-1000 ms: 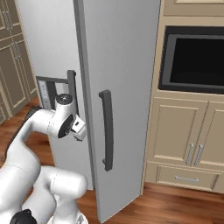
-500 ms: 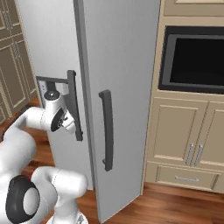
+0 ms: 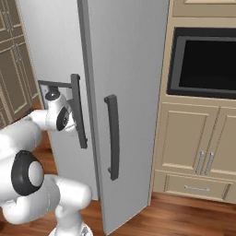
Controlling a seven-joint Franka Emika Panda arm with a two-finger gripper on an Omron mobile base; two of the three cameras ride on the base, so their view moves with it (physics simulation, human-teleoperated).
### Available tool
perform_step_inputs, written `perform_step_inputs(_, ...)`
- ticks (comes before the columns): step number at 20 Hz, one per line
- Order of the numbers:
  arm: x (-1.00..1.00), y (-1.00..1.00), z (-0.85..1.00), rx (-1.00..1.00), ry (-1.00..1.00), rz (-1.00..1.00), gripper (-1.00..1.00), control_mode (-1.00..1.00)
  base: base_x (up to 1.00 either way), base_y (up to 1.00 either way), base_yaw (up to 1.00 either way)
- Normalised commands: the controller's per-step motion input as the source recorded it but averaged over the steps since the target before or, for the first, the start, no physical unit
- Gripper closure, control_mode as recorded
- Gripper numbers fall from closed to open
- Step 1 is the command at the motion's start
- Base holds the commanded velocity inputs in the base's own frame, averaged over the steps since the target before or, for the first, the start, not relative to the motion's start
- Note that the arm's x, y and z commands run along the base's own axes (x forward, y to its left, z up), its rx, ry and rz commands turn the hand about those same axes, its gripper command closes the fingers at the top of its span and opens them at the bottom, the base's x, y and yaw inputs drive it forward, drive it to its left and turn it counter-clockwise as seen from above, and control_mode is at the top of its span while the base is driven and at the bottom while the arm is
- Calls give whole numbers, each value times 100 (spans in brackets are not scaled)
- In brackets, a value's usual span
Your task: Retrieve the sausage and cheese from the fridge and place them on the cutting board on the counter.
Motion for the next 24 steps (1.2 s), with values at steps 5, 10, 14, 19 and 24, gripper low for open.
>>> perform_step_inputs(5,57,-2,2,11,0,-29,-100,-100,0,0,0)
perform_step_inputs(10,63,-13,0,8,0,-21,-100,-100,0,0,0)
perform_step_inputs(14,42,-34,0,9,0,-14,-100,-100,0,0,0)
perform_step_inputs(19,17,-46,0,6,0,-24,-100,-100,0,0,0)
perform_step_inputs(24,4,-48,0,5,0,-42,-100,-100,0,0,0)
